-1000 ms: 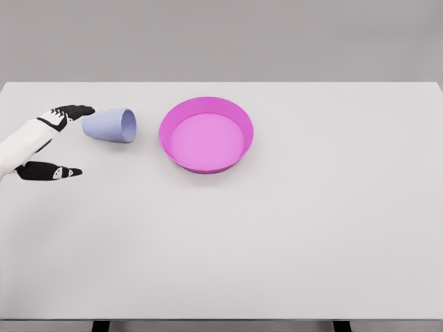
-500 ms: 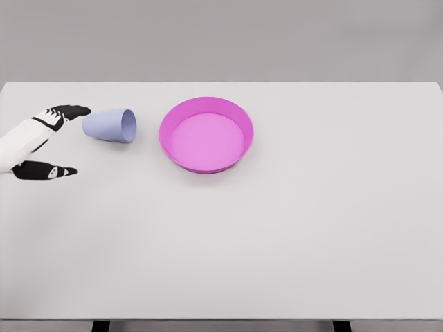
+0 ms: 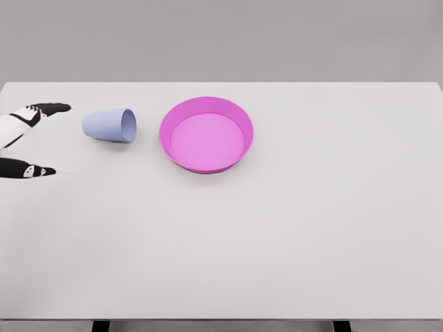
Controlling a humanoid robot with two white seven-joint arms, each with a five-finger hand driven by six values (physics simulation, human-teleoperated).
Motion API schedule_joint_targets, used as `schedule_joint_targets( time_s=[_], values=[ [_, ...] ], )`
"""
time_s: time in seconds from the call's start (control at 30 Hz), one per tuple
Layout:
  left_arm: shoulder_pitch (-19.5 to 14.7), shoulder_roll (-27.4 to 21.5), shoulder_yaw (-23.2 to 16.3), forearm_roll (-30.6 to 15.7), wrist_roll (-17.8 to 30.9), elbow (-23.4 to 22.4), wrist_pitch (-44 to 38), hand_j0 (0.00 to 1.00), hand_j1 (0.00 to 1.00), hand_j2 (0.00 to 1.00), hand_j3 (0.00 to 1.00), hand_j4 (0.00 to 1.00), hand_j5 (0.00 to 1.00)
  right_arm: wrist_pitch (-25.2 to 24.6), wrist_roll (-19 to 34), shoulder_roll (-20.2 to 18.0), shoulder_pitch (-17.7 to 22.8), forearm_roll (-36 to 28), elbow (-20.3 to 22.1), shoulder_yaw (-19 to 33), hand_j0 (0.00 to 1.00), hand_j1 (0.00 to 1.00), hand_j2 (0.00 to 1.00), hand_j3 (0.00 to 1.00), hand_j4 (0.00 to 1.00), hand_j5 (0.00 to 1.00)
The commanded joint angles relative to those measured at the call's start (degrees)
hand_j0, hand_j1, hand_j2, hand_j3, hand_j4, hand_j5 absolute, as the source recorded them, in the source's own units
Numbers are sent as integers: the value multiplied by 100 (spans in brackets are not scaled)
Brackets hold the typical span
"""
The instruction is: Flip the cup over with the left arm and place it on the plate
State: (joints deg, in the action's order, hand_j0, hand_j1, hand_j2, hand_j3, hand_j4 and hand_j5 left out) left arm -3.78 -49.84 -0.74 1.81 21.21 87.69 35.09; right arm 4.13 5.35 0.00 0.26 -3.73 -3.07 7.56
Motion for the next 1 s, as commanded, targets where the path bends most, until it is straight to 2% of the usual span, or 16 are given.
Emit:
schedule_joint_targets(
  time_s=[0.0, 0.1, 0.17, 0.27, 0.3, 0.4, 0.43, 0.5, 0.6, 0.63, 0.87, 0.97],
  values=[
    [0, -290, -5, -84, 50, -15, -9, 100, 100, 100, 100, 100, 100, 0, 1, 0, 0, -4, -1, 0, 100, 100, 100, 100, 100, 100],
    [-263, -299, -40, 223, 85, 3, -9, 100, 100, 100, 100, 100, 100, 0, 1, 0, 0, -5, -1, 0, 100, 100, 100, 100, 100, 100],
    [-299, -211, -84, 338, 111, 12, -9, 100, 100, 100, 100, 100, 100, 0, 1, 0, 0, -4, -1, 0, 100, 100, 100, 100, 100, 100],
    [-439, -149, -347, 461, 120, -111, -9, 100, 100, 100, 100, 100, 100, 0, 1, 0, 0, 4, -1, 0, 100, 100, 100, 100, 100, 100],
    [-632, -176, -584, 461, 120, -190, -9, 100, 100, 100, 100, 100, 100, 0, 1, 0, 0, -5, -1, 0, 100, 100, 100, 100, 100, 100],
    [-1836, -184, -2008, 338, 111, -910, -9, 100, 100, 100, 100, 100, 100, 0, 1, 0, 0, -4, -1, 0, 100, 100, 100, 100, 100, 100],
    [-2100, -193, -2377, 163, 111, -1104, -9, 100, 100, 100, 100, 100, 100, 0, 1, 0, 0, 4, -1, 0, 100, 100, 100, 100, 100, 100],
    [-2477, -211, -2921, -223, 120, -1297, -9, 100, 100, 100, 100, 100, 100, 0, 1, 0, 0, 4, -1, 0, 100, 100, 100, 100, 100, 100],
    [-3049, -211, -3916, -1076, 120, -1675, -9, 100, 100, 100, 100, 100, 100, 0, 1, 0, 0, -5, -1, 0, 100, 100, 100, 100, 100, 100],
    [-3129, -211, -4118, -1340, 120, -1790, -9, 100, 100, 100, 100, 100, 100, 0, 1, 0, 0, 4, -1, 0, 100, 100, 100, 100, 100, 100],
    [-3384, -237, -4127, -1402, 120, -1975, -9, 100, 100, 100, 100, 100, 100, 0, 1, 0, 0, 4, -1, 0, 100, 100, 100, 100, 100, 100],
    [-3507, -167, -4145, -1385, 120, -2291, -9, 100, 100, 100, 100, 100, 100, 0, 1, 0, 0, -4, -1, 0, 100, 100, 100, 100, 100, 100]
  ],
)
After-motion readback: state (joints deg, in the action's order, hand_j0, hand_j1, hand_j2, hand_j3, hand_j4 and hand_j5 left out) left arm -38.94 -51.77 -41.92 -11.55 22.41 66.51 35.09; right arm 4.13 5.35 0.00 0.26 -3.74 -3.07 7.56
